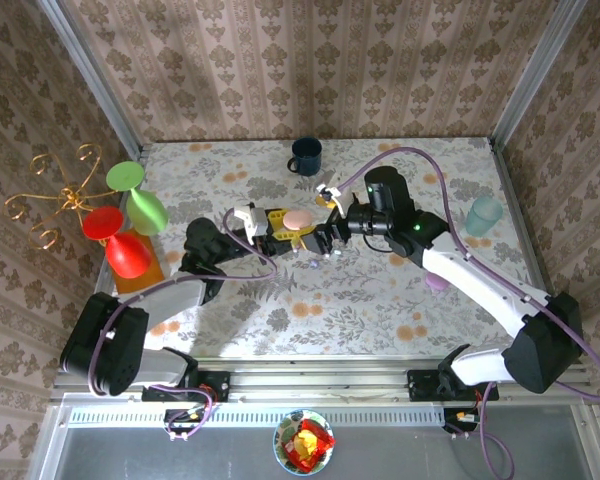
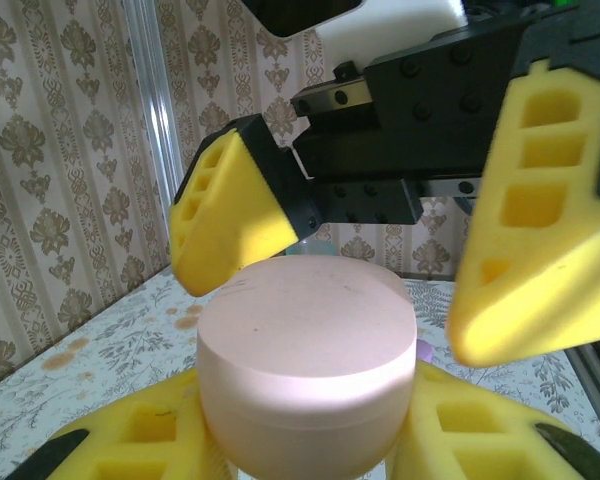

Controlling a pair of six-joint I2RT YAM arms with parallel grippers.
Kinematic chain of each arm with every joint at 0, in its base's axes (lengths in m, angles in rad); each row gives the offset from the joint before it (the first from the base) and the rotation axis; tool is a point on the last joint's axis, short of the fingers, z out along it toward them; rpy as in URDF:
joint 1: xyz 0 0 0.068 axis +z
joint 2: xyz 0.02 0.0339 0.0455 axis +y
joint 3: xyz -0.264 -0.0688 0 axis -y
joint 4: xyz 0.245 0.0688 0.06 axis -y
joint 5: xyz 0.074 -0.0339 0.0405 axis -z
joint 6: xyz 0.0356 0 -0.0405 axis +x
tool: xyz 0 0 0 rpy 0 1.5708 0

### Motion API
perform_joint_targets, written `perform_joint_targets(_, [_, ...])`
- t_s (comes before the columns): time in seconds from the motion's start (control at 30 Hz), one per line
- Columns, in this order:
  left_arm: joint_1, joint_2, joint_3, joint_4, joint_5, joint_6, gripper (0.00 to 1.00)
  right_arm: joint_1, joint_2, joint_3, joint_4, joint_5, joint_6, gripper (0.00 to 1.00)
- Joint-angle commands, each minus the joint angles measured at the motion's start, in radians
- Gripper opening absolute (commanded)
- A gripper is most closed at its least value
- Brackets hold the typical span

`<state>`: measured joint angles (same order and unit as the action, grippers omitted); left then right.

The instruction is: Insert the wireless bluetooth earbuds into the charging case

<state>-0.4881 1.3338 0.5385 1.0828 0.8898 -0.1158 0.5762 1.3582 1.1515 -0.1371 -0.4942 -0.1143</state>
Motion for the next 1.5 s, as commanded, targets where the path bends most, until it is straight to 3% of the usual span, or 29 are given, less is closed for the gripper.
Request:
perform_joint_targets(0.0, [0.006, -0.026, -0.007, -0.006, 0.003, 0.007, 0.32, 0.008, 0.011, 0.045, 0.037, 0.07, -0.012, 1.0])
perform_joint_targets(0.53, [0.006, -0.036, -0.023, -0.015, -0.008, 0.044, 0.31, -0.005, 0.027, 0.048, 0.162, 0.147, 0.066, 1.0])
perform_joint_targets(1.03, [0.018, -0.03, -0.04, 0.027, -0.047, 0.004, 0.32, -0.016, -0.038, 0.0, 0.186, 0.107, 0.132, 1.0])
perform_joint_targets(1.13, [0.026, -0.027, -0.051, 0.07, -0.06, -0.006, 0.31, -0.045, -0.094, -0.069, 0.249, 0.118, 0.246, 1.0])
perform_joint_targets(1.27, [0.061, -0.015, -0.045, 0.109, -0.035, -0.059, 0.31, -0.161, -0.122, -0.181, 0.325, 0.131, 0.516, 1.0])
perform_joint_targets(1.37, [0.07, -0.01, -0.041, 0.125, -0.03, -0.074, 0.31, -0.228, -0.107, -0.224, 0.262, 0.18, 0.692, 0.99])
perform_joint_targets(1.47, [0.078, -0.011, -0.046, 0.141, -0.032, -0.086, 0.31, -0.237, -0.063, -0.243, 0.195, 0.239, 0.817, 0.87])
